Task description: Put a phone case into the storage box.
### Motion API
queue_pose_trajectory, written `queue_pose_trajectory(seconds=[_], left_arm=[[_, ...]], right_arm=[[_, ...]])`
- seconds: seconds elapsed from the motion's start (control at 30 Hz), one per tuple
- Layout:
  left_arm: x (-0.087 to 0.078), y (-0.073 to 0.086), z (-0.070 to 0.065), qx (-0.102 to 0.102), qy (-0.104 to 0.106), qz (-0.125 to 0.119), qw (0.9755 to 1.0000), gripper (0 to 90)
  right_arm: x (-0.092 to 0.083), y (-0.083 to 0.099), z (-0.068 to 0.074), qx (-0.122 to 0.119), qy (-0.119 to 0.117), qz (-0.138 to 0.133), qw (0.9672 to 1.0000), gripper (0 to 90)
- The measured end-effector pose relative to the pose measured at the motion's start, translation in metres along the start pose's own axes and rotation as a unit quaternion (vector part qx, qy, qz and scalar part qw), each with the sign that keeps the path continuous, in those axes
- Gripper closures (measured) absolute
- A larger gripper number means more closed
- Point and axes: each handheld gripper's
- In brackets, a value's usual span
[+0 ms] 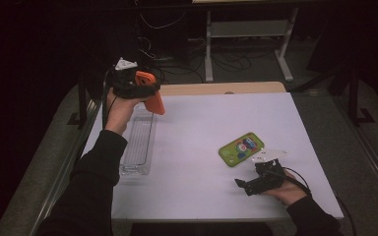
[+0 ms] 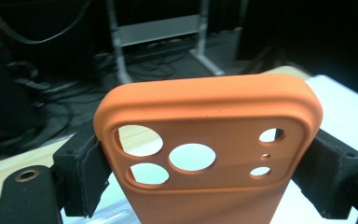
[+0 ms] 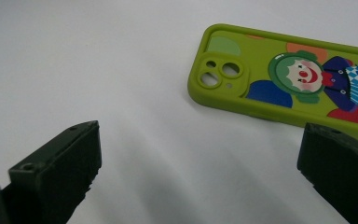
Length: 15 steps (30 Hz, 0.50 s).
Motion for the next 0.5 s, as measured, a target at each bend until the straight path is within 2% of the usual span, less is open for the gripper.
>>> queue_pose_trajectory(seconds=[0.13,0.23,0.3,0.33,0.37,0.43,0.5], left_arm=[[0.010,0.002,0.014,-0.012,-0.057,0.001,0.9983,14.7],[0.018,0.004,0.021,-0.025,-0.100,0.008,0.9947,14.7],[0.023,0.007,0.025,-0.022,-0.134,0.014,0.9906,14.6],[0.025,0.007,0.027,-0.020,-0.144,0.021,0.9892,14.5],[0.028,0.009,0.028,-0.031,-0.150,0.019,0.9880,14.5],[0.034,0.013,0.030,-0.043,-0.165,0.025,0.9851,14.3],[0.039,0.015,0.031,-0.043,-0.172,0.031,0.9837,14.3]], right_arm=[[0.000,0.000,-0.001,0.000,-0.002,-0.003,1.0000,0.0],[-0.001,0.000,0.000,-0.006,-0.006,-0.007,0.9999,0.0],[-0.001,0.000,0.000,-0.005,-0.010,-0.009,0.9999,0.0],[-0.002,0.000,0.001,-0.005,-0.009,-0.009,0.9999,0.0],[-0.002,0.000,0.000,-0.009,-0.007,-0.011,0.9999,0.0],[-0.003,-0.001,0.001,-0.002,-0.009,-0.013,0.9999,0.0],[-0.004,-0.001,0.000,-0.010,-0.009,-0.018,0.9997,0.0]])
Point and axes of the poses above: each handheld gripper's, and its own axes: x roughly forward along the jaws, y roughly out of its underside, z roughly to its left, and after that the axes turned 8 degrees about -x, right-handed
